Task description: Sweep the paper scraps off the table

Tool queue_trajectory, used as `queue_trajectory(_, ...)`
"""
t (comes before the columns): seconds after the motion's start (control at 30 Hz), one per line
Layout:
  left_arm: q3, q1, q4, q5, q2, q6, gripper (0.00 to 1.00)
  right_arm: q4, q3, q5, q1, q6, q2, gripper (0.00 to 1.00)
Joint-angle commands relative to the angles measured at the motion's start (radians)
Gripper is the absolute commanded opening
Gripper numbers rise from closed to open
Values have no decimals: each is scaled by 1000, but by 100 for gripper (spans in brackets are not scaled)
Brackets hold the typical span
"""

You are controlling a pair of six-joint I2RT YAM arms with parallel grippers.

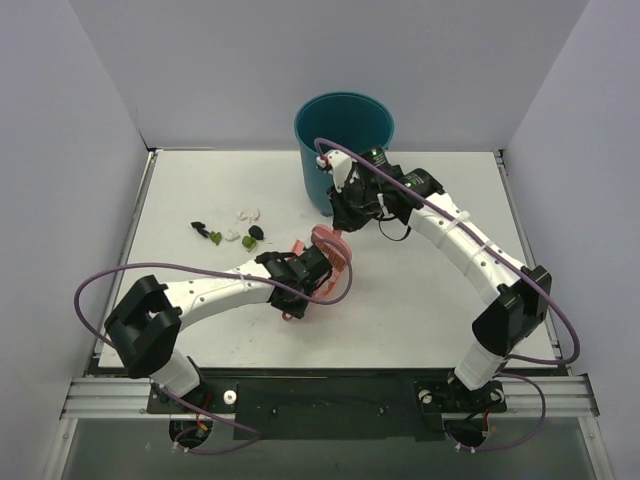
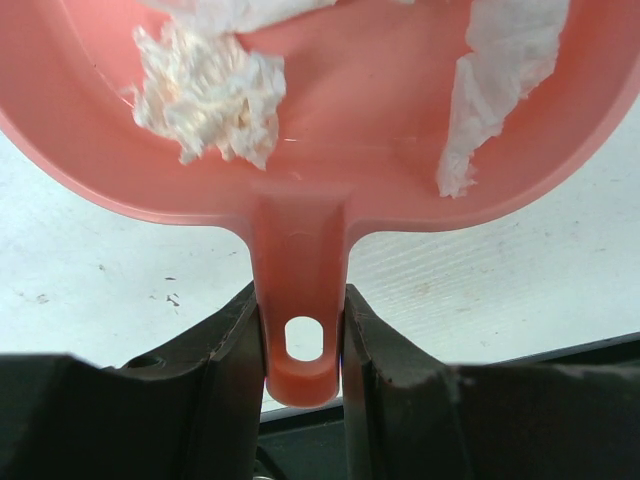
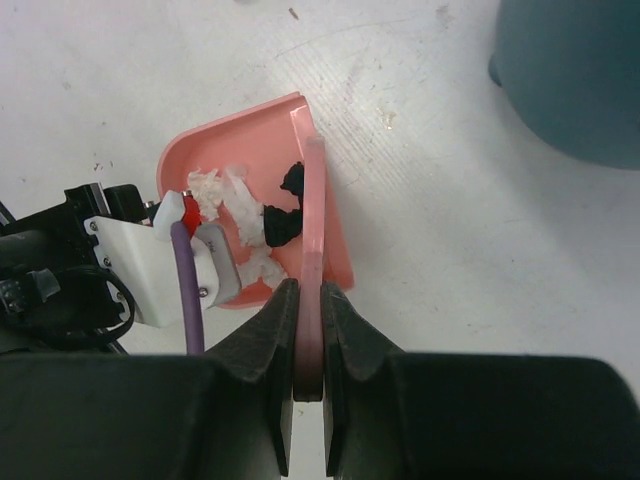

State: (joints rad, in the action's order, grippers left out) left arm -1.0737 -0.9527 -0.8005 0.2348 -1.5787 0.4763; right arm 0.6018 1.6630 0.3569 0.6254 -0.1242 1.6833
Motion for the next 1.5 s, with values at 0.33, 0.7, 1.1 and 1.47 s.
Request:
queue_trajectory(0.33,-43,2,4,106,89,-47,0,50,69,-133,-9,115,-167,0)
queue_trajectory(0.7,-178,117,-181,37,155,-117,0,52,60,-311,-41,244,-330,0)
queue_trajectory(1.1,-500,226,-404,44,122,-226,0,50,-215,-461,-82,362,-481,0)
queue_trajectory(1.47,-1084,313,-526,4,-177,-317,0,-8,-445,-431,-84,414,-525,0)
